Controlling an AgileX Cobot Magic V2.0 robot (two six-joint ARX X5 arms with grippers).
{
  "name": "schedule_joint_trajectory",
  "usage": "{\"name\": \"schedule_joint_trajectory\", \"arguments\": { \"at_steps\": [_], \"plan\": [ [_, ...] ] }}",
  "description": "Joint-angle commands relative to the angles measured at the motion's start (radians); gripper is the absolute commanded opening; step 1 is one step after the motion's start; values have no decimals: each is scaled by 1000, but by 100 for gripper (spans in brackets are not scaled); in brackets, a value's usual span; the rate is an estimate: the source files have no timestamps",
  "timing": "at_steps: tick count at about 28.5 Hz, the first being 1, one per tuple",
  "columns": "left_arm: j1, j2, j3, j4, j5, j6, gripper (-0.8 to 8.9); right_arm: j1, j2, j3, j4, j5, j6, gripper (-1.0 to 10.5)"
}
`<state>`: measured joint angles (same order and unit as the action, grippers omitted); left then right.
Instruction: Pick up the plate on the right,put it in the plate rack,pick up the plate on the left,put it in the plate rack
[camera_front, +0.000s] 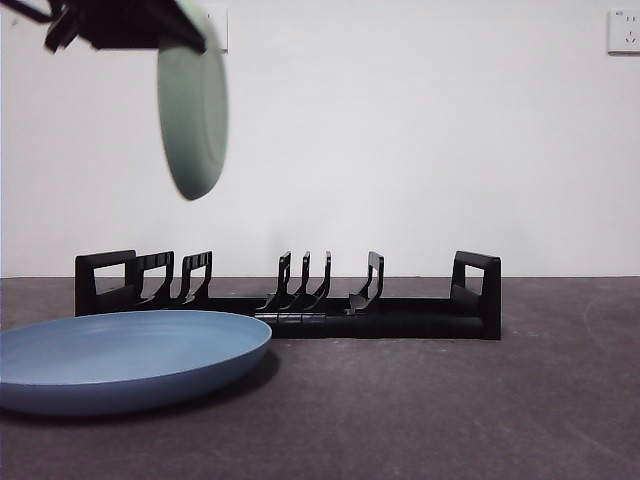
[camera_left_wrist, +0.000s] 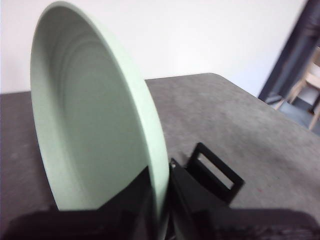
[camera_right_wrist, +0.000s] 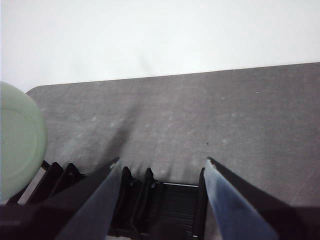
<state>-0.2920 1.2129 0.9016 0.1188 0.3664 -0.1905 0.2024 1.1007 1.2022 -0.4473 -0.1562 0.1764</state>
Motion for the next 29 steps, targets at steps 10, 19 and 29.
{"name": "schedule_joint_trajectory", "arguments": {
  "at_steps": [10, 19, 29],
  "plan": [
    [98, 171, -2, 39, 84, -45, -9, 2, 3, -2, -4, 0, 10, 280],
    [97, 256, -2, -9, 77, -32, -4, 2, 14, -2, -8, 0, 10, 280],
    [95, 256, -2, -72, 80, 16, 71, 2, 19, -2, -10, -1, 14, 280]
  ]
}}
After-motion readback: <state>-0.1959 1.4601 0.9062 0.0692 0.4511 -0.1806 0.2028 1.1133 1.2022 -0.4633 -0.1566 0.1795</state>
